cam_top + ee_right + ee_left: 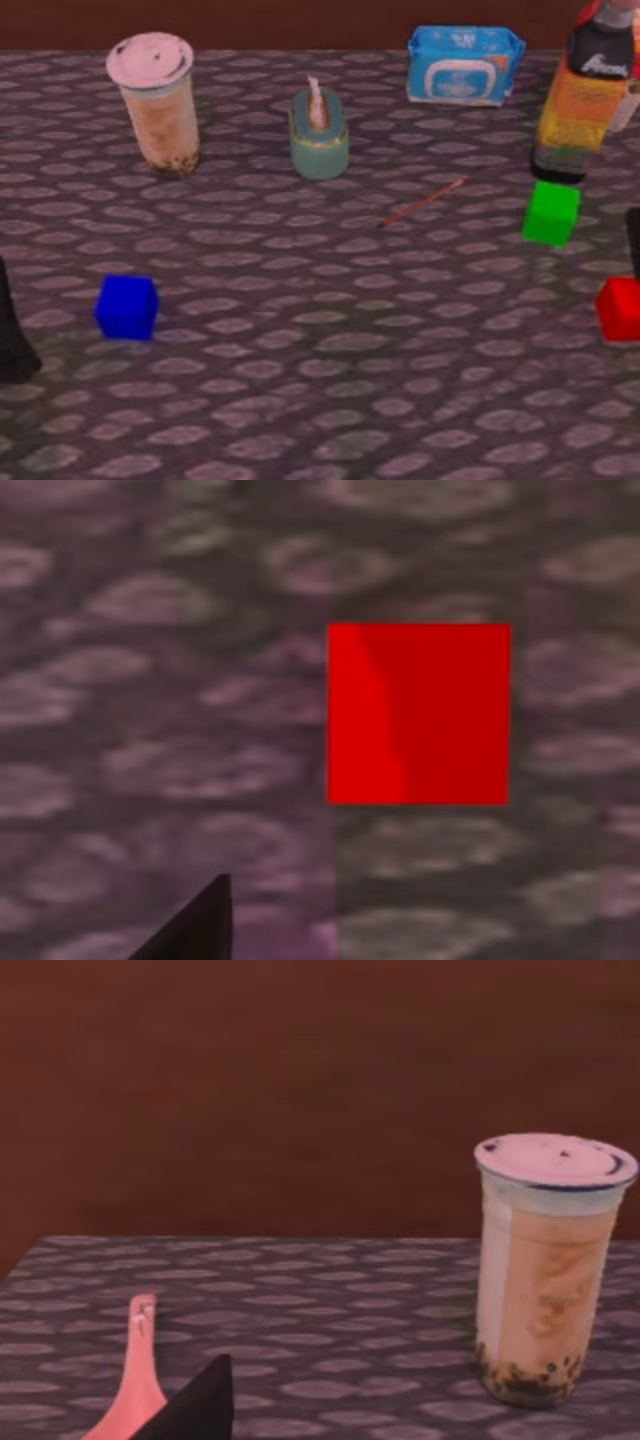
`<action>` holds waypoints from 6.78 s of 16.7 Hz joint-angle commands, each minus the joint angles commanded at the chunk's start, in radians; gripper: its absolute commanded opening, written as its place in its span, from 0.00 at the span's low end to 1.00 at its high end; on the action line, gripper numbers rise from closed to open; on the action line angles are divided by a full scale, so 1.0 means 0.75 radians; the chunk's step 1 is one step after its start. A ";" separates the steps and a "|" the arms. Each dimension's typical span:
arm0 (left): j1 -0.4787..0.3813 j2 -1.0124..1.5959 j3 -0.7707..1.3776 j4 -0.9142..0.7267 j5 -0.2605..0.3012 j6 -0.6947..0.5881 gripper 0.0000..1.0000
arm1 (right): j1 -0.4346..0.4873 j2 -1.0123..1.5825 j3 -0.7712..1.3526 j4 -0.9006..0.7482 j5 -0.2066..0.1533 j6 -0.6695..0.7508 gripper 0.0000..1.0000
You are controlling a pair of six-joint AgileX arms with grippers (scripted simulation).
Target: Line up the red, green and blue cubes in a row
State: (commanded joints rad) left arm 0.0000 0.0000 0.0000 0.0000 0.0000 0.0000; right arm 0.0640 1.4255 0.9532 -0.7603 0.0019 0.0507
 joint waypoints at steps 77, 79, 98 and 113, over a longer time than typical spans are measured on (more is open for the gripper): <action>0.000 0.000 0.000 0.000 0.000 0.000 1.00 | 0.564 1.152 1.312 -0.644 0.016 0.570 0.00; 0.000 0.000 0.000 0.000 0.000 0.000 1.00 | 0.701 1.280 1.566 -0.745 0.018 0.713 0.00; 0.000 0.000 0.000 0.000 0.000 0.000 1.00 | 1.071 1.550 1.911 -0.780 0.035 1.095 0.00; 0.000 0.000 0.000 0.000 0.000 0.000 1.00 | 1.076 1.543 1.703 -0.584 0.037 1.100 0.45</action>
State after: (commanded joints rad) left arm 0.0000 0.0000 0.0000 0.0000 0.0000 0.0000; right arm 0.8711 2.5824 2.2306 -1.1982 0.0297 0.8754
